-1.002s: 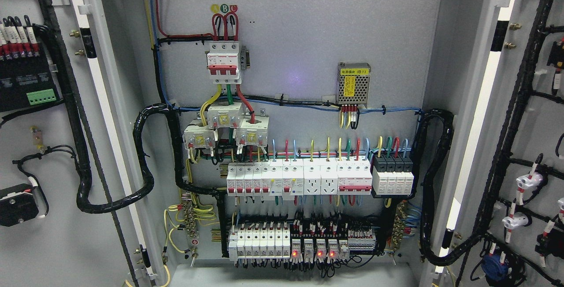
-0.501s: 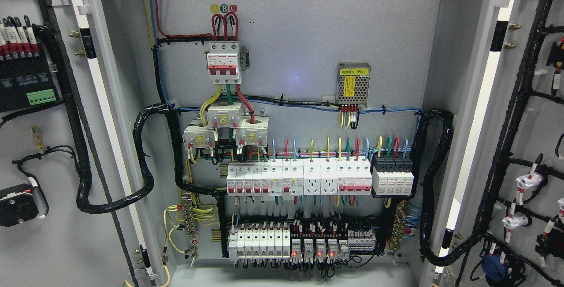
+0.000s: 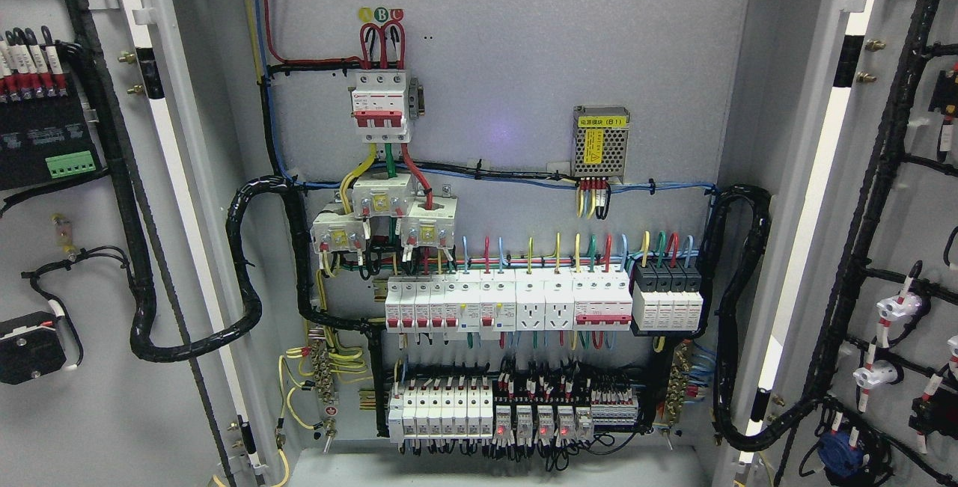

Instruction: Open door with both hands

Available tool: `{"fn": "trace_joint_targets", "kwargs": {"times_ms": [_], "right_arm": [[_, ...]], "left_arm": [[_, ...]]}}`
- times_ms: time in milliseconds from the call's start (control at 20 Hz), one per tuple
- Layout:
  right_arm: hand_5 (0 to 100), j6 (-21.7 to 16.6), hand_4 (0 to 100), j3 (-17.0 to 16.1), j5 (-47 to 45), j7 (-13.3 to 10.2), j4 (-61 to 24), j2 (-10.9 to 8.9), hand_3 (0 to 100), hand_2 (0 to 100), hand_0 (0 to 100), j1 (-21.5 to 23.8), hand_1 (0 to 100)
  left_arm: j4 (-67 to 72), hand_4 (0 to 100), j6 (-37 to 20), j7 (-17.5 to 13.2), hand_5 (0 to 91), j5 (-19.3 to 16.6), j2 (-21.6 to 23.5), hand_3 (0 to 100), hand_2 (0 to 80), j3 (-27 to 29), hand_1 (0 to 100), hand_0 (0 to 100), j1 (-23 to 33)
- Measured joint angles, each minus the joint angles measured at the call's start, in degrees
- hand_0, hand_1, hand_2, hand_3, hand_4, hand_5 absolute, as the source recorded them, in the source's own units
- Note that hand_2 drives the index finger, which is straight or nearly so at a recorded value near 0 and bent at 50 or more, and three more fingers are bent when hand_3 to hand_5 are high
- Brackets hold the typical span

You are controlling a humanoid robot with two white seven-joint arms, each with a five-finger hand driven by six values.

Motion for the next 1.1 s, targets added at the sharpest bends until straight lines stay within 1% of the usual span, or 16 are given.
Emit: {"fn": "trace_joint_targets", "kwargs": {"times_ms": [150,301,401,451,601,802,1102], "right_arm": [[0,2.3,0,0.3,1.6,-2.5,7.0,0.89,0,0,10,-2.0,13],[0,5.3,0,0.6,2.8,-7.8,12.8,1.59,0,0,10,-3.2,13],[0,7.1,0,0.8,4.6,-11.2,15.8,1.94,0,0,10,-3.7,13],[0,7.7,0,0.8,5.8,-12.5,17.2,2.12,0,0,10,-3.9,13],[0,10.2,0,0.9,9.5,-15.3,20.6,2.62,0,0,10,-4.2,13],[0,13.8,0,1.0,12.3,-16.1,24.0,3.73,0,0,10,-4.5,13],[0,15.5,0,0.8,14.0,-16.5,27.1,4.74,0,0,10,-4.6,13]], "left_arm": [[3.6,0,6.3,0.2,0.0,0.8,-0.6,0,0.0,0.2,56,12,-0.3],[6.4,0,10.3,0.3,0.0,1.3,-1.0,0,0.0,0.3,56,12,-0.4],[7.8,0,11.9,0.4,0.0,1.5,-1.2,0,0.0,0.4,56,12,-0.5],[8.5,0,12.3,0.4,0.0,1.6,-1.3,0,0.0,0.4,56,12,-0.5],[10.1,0,13.1,1.1,0.0,2.2,-1.6,0,0.0,0.5,56,12,-0.5],[11.7,0,13.4,1.4,0.0,3.9,-1.9,0,0.0,0.5,56,12,-0.6],[13.0,0,13.1,1.4,0.0,6.5,-2.1,0,0.0,0.6,56,12,-0.6]]}}
